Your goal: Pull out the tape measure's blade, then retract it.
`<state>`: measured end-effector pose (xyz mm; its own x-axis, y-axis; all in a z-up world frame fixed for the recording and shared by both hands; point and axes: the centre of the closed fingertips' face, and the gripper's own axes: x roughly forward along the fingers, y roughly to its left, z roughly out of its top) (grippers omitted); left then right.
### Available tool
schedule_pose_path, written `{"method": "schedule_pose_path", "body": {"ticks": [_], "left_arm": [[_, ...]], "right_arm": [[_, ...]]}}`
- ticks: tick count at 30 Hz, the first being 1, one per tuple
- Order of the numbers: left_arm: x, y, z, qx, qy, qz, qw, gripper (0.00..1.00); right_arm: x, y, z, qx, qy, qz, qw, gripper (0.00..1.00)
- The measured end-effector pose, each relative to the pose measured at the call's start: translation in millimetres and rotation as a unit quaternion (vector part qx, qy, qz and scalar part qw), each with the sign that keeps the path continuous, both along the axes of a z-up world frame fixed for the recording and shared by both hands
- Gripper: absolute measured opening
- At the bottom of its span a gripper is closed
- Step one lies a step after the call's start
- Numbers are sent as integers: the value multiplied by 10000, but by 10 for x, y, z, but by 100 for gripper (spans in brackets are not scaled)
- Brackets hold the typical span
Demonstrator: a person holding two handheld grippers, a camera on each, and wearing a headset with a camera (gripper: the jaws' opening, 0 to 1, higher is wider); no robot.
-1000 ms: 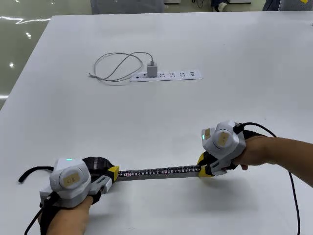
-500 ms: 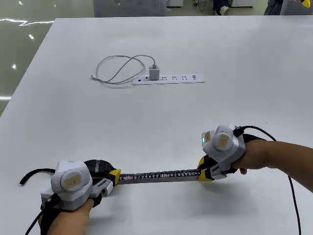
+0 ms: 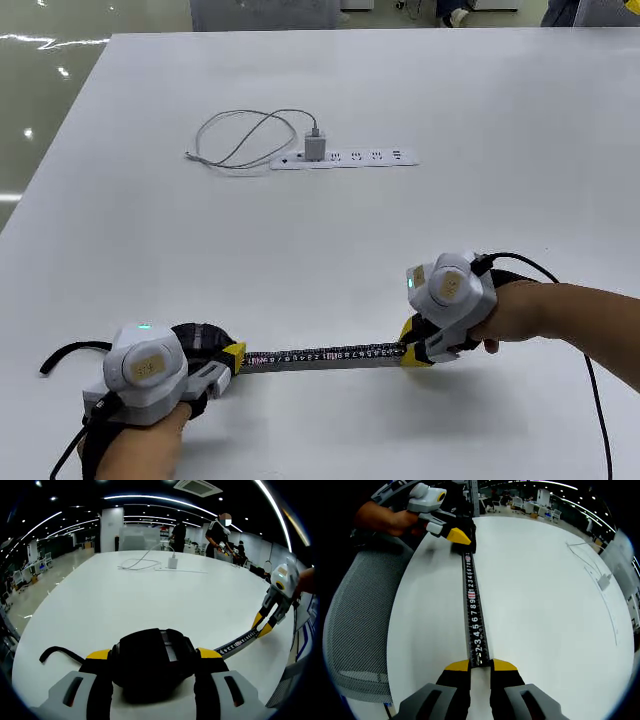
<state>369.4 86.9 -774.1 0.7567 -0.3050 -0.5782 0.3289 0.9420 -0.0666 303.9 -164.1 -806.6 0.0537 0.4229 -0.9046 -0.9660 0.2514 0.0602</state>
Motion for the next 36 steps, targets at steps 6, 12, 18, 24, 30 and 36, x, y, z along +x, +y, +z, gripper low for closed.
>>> {"method": "schedule_pose_path", "body": {"ticks": [6, 12, 18, 24, 30, 36], "left_arm": [[0, -1, 1, 5, 19, -1, 10000, 62], [3, 0, 4, 4, 18, -2, 10000, 62], [7, 2, 2, 2, 24, -2, 10000, 62], [8, 3, -1, 3, 26, -8, 10000, 62], [6, -1, -1, 4, 27, -13, 10000, 62], [5, -6, 4, 2, 28, -14, 10000, 62]], "right_arm": [[2, 29, 2, 1, -7, 79, 10000, 10], [13, 57, 1, 7, 27, 11, 10000, 10], [19, 87, -2, -9, 20, 27, 10000, 10], [23, 106, -4, -27, 32, 18, 10000, 10], [22, 128, -6, -18, 36, 25, 10000, 10], [27, 154, -8, -46, 32, 73, 10000, 10]]}}
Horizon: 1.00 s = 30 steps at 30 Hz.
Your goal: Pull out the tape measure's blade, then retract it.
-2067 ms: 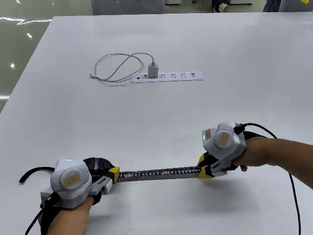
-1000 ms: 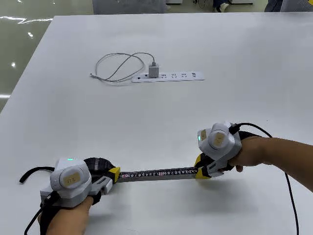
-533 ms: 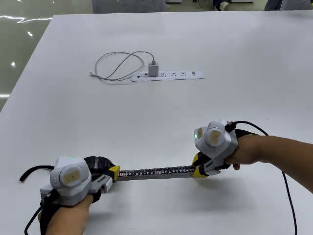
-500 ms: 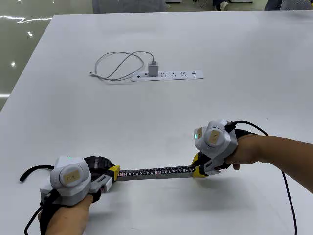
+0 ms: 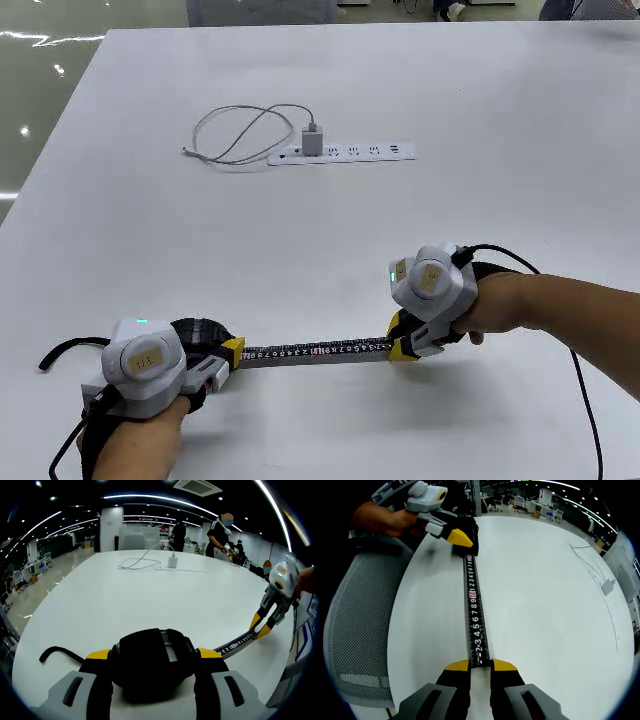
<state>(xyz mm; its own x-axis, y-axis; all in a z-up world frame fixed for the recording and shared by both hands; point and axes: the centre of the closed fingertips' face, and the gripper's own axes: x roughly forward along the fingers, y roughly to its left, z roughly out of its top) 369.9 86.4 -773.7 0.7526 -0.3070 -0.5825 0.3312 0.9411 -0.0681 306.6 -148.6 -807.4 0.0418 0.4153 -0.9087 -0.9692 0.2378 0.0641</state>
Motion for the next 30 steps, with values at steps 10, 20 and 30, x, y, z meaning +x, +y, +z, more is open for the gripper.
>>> {"method": "schedule_pose_path", "body": {"ticks": [10, 20, 30], "left_arm": [[3, -1, -5, 1, 2, -1, 10000, 62], [7, 3, -10, -2, -3, -5, 10000, 62], [8, 11, -11, -2, 2, -10, 10000, 62]], "right_arm": [[11, 62, 1, -29, -20, 81, 10000, 10], [20, 124, -2, -31, -11, 53, 10000, 10], [33, 191, -4, -18, -1, -13, 10000, 10]]}}
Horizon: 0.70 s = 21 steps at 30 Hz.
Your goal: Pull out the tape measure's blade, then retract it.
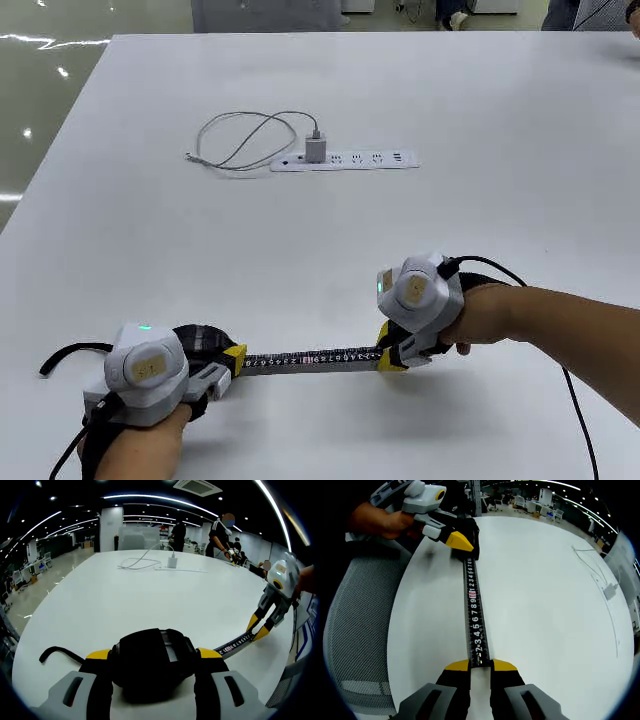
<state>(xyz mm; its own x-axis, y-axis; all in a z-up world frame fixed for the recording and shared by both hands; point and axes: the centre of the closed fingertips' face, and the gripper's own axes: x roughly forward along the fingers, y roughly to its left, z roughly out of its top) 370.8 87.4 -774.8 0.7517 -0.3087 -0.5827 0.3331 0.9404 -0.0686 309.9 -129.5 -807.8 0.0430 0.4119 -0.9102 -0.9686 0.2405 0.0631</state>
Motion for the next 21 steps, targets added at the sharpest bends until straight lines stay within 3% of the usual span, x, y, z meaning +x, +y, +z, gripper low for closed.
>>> {"method": "schedule_pose_path", "body": {"ticks": [21], "left_arm": [[-10, 5, -6, -5, 11, -11, 10000, 62]], "right_arm": [[13, 109, -16, 1, -16, 30, 10000, 10]]}}
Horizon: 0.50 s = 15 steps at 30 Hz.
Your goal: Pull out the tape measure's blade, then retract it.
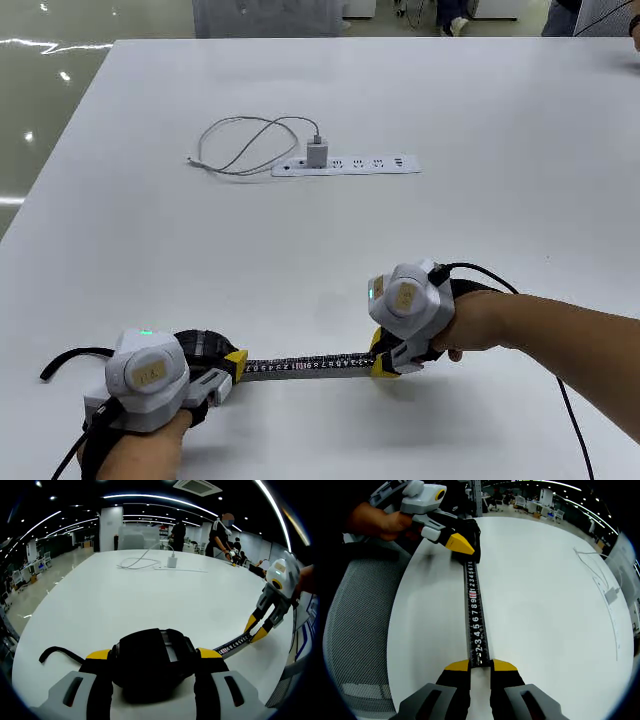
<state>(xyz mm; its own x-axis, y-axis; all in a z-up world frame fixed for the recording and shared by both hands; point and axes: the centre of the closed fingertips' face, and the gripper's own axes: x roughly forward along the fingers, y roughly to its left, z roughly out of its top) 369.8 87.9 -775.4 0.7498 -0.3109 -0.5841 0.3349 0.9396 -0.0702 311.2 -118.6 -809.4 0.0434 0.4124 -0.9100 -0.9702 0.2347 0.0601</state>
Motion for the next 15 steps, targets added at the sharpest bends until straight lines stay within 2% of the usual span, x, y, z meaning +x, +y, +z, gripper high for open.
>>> {"method": "schedule_pose_path", "body": {"ticks": [15], "left_arm": [[-8, -6, 3, -20, 24, -50, 10000, 62]], "right_arm": [[-1, 54, 12, 56, -20, 43, 10000, 10]]}}
